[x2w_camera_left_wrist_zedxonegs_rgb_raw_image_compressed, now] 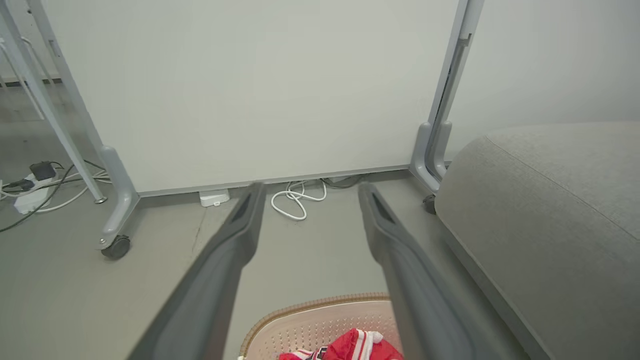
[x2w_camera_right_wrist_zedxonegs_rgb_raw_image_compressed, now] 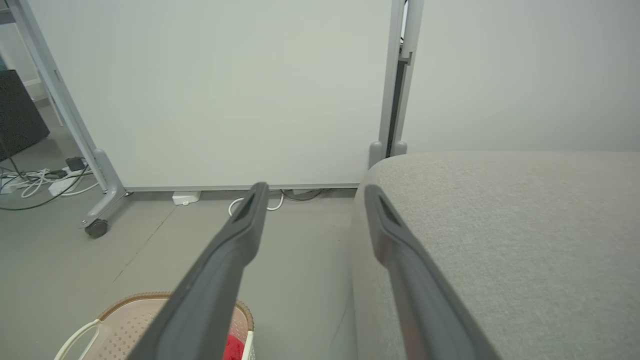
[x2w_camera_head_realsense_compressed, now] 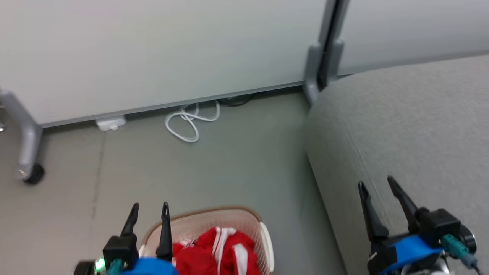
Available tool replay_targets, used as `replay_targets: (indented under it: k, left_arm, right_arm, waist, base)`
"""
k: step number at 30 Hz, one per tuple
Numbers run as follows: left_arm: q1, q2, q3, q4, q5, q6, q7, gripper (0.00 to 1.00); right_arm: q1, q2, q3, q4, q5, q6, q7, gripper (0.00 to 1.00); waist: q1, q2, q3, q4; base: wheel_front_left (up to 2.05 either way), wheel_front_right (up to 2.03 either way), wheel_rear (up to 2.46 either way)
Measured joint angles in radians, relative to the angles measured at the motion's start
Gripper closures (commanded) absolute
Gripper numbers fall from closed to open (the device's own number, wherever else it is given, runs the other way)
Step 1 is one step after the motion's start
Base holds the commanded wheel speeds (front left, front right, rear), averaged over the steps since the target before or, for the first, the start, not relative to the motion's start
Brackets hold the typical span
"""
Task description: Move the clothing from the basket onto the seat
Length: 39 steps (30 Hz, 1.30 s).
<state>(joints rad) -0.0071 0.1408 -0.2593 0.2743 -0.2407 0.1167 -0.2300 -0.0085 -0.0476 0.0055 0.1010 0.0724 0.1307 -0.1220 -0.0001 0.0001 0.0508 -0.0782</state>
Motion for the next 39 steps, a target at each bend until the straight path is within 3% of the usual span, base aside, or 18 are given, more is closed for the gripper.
replay_targets:
  k: [8,20,29,39]
  left_arm:
    - [-0.079,0.026,0.003,0.183,-0.02,-0.027,0.054,0.0]
    - [-0.295,0.152,0.046,0.472,-0.031,-0.051,0.16,0.0]
    - [-0.409,0.253,0.063,0.542,-0.031,-0.043,0.264,0.0]
    - [-0.474,0.305,0.021,0.547,-0.003,-0.065,0.369,0.0]
  right_arm:
    - [-0.064,-0.001,0.053,-0.025,0.012,0.0,-0.019,0.0]
    - [-0.191,-0.002,0.182,0.013,0.135,0.0,-0.116,0.0]
    - [-0.275,-0.002,0.264,0.037,0.238,0.0,-0.138,0.0]
    - [-0.295,-0.002,0.274,-0.02,0.291,0.0,-0.139,0.0]
  waist:
    - [0.0003,0.0,0.152,-0.181]
    - [0.0005,-0.0001,0.432,-0.398]
    - [0.0004,-0.0001,0.595,-0.463]
    - [0.0003,-0.0001,0.684,-0.462]
  base:
    - [0.0,0.0,0.0]
    - [0.0,0.0,0.0]
    - [0.0,0.0,0.0]
    - [0.0,0.0,0.0]
